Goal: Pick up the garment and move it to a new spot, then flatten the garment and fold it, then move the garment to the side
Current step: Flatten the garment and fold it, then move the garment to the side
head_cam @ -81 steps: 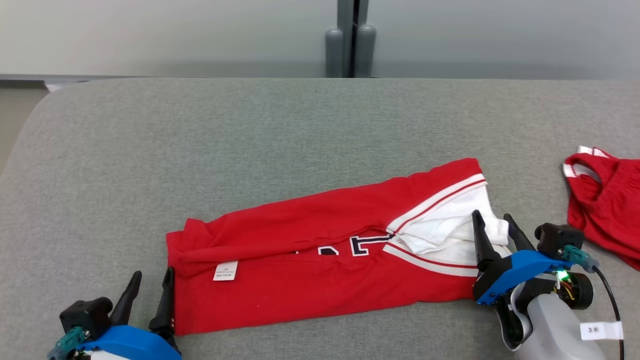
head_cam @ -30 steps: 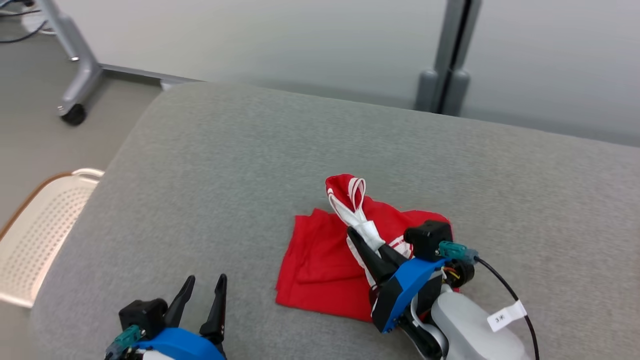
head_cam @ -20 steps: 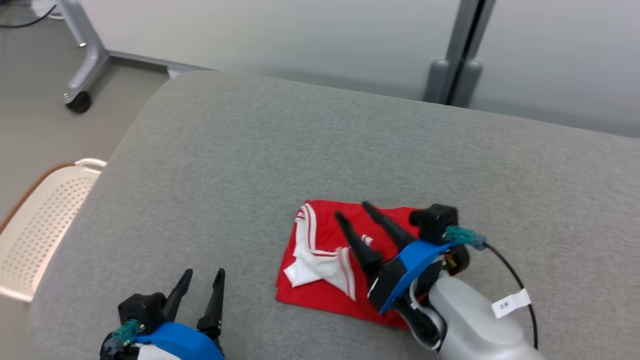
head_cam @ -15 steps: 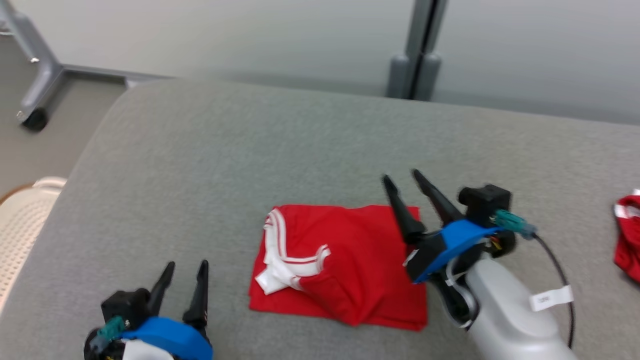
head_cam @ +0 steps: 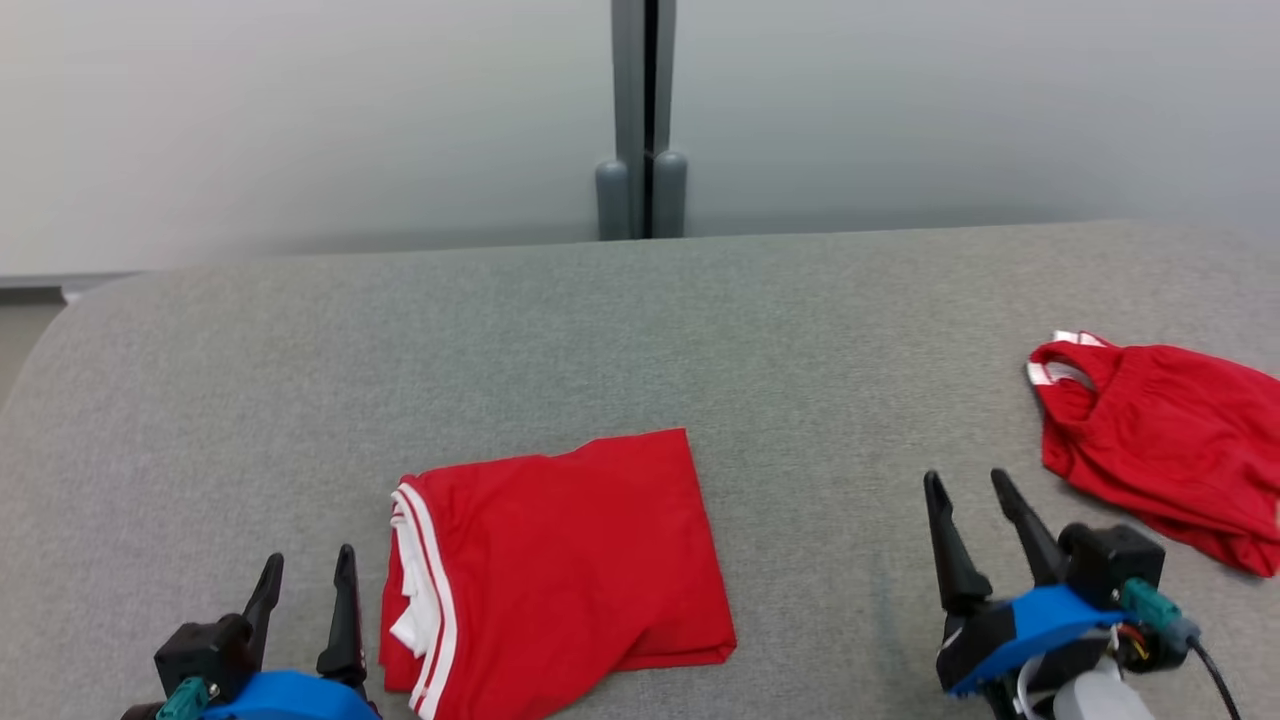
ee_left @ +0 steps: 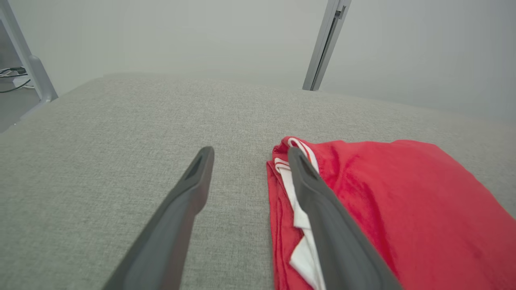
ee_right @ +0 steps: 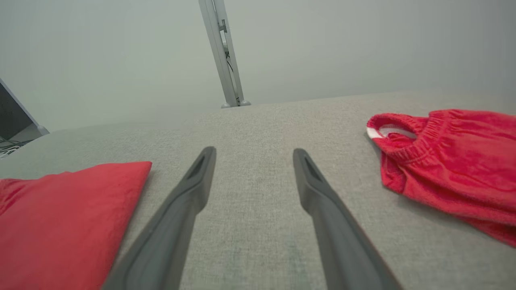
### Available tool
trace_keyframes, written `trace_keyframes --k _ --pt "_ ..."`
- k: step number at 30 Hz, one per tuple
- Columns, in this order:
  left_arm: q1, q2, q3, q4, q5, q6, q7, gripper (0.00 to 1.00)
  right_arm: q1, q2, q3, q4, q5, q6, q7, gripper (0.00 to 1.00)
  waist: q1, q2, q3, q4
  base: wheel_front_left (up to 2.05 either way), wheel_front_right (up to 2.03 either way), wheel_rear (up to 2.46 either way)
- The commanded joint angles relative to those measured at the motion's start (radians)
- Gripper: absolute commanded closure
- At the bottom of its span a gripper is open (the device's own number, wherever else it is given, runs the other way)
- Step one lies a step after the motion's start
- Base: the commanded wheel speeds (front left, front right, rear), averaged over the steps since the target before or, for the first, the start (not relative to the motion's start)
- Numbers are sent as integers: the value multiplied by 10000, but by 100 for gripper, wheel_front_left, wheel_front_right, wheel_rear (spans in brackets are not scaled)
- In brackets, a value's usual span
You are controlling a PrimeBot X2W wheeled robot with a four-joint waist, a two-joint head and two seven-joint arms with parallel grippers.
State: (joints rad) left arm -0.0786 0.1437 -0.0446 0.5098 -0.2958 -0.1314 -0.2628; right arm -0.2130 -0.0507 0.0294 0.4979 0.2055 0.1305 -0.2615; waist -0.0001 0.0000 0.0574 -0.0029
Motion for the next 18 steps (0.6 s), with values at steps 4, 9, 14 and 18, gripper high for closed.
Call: trace_keyframes --k 4,9,14,18 --pt "423 -191 471 -12 486 15 -21 0 633 -10 96 15 -74 4 -46 0 1 0 -472 -436 0 0 0" --pt "783 -397 796 59 875 15 -21 0 884 -10 327 237 25 4 -46 0 1 0 -717 -517 0 0 0" --pt "802 -520 857 109 1034 15 -21 0 855 -13 425 342 127 4 -45 0 1 0 -736 -406 0 0 0" --pt "605 -562 733 44 986 15 -21 0 688 -13 548 338 216 4 -46 0 1 0 -564 -183 0 0 0"
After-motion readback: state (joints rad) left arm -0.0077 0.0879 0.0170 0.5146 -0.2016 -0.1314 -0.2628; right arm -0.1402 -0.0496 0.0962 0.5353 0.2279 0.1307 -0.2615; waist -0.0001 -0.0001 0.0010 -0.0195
